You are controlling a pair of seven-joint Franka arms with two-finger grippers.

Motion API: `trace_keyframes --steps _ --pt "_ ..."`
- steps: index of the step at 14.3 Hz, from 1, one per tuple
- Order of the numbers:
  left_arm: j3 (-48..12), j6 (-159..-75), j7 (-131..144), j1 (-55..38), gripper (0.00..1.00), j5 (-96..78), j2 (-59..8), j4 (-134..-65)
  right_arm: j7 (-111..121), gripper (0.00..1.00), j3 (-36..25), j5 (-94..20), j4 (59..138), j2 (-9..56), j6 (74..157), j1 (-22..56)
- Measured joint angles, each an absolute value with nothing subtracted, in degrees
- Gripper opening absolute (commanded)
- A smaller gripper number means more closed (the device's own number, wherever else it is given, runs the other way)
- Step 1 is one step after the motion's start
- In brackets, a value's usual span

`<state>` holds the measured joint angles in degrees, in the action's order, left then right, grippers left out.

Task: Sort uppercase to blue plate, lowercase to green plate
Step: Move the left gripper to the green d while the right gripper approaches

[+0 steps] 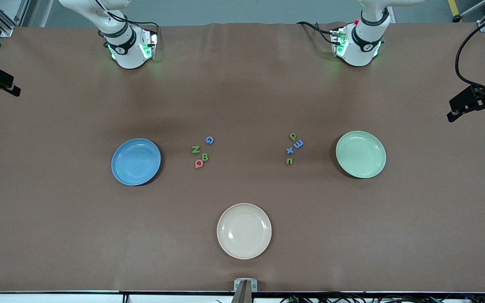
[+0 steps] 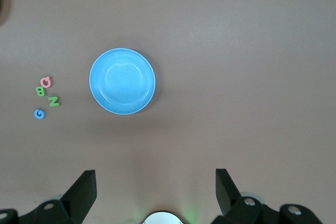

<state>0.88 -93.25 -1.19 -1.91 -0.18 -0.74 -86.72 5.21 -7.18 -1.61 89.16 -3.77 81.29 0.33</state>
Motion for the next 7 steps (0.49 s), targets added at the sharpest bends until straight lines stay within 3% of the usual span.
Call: trace_keyframes --steps 7 --pt "0.88 -93.24 -1.09 -1.92 1.0 -0.18 -0.74 -86.72 5.99 1.0 -7.19 -1.59 89.18 -3.77 81.29 0.33"
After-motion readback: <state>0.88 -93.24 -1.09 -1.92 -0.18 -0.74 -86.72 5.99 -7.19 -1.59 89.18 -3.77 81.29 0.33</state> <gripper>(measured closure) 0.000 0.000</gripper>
